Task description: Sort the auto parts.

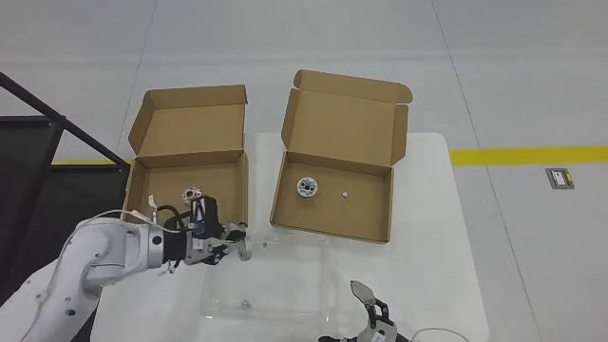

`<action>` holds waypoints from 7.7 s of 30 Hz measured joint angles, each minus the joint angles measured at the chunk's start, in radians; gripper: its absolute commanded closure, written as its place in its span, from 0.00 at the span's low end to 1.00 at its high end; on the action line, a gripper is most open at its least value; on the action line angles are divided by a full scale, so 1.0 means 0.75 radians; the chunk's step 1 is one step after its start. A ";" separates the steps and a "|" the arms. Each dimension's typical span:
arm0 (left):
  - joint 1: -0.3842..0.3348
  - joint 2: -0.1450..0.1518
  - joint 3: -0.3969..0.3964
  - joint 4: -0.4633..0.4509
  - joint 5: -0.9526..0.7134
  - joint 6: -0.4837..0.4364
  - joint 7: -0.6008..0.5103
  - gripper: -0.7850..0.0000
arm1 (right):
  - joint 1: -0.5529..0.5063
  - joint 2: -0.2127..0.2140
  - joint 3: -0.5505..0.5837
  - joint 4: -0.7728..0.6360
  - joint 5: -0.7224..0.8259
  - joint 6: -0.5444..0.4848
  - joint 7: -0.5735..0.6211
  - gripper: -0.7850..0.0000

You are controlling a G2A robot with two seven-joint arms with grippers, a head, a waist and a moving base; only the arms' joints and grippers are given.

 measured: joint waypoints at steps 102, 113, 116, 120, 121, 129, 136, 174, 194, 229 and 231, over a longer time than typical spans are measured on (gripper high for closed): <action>0.379 -0.061 -0.200 -0.742 0.918 0.205 -0.449 0.00 | 0.000 0.000 0.000 0.000 0.000 0.000 0.000 0.00; 0.193 -0.064 -0.002 -0.591 0.880 -0.024 -0.483 0.00 | -0.050 -0.005 0.007 -0.023 0.062 0.138 0.119 0.00; 0.076 -0.052 0.162 -0.533 0.870 -0.022 -0.536 0.00 | -0.069 0.000 0.030 -0.017 0.076 0.137 0.096 0.00; -0.101 -0.052 0.381 -0.451 0.815 -0.022 -0.614 0.00 | -0.095 0.006 0.057 -0.016 0.096 0.148 0.065 0.00; -0.155 -0.056 0.447 -0.431 0.795 -0.022 -0.640 0.00 | -0.103 0.007 0.063 -0.017 0.099 0.153 0.056 0.00; -0.425 -0.100 0.773 -0.324 0.631 -0.022 -0.808 0.00 | -0.126 0.014 0.081 -0.023 0.112 0.166 0.032 0.00; -0.542 -0.133 0.928 -0.267 0.526 -0.022 -0.924 0.00 | -0.122 0.017 0.078 -0.025 0.114 0.162 0.041 0.00; -0.470 -0.224 1.003 -0.086 0.786 0.025 -0.849 0.00 | -0.122 0.019 0.073 -0.026 0.135 0.178 0.047 0.00; -0.446 -0.306 1.018 0.034 0.995 0.043 -0.689 0.00 | -0.122 0.019 0.073 -0.026 0.135 0.178 0.047 0.00; -0.335 -0.322 0.910 0.007 1.286 0.009 -0.502 0.11 | -0.122 0.019 0.073 -0.026 0.135 0.178 0.047 0.00; -0.334 -0.327 0.907 0.013 1.291 0.005 -0.496 0.13 | -0.122 0.019 0.073 -0.026 0.135 0.178 0.047 0.00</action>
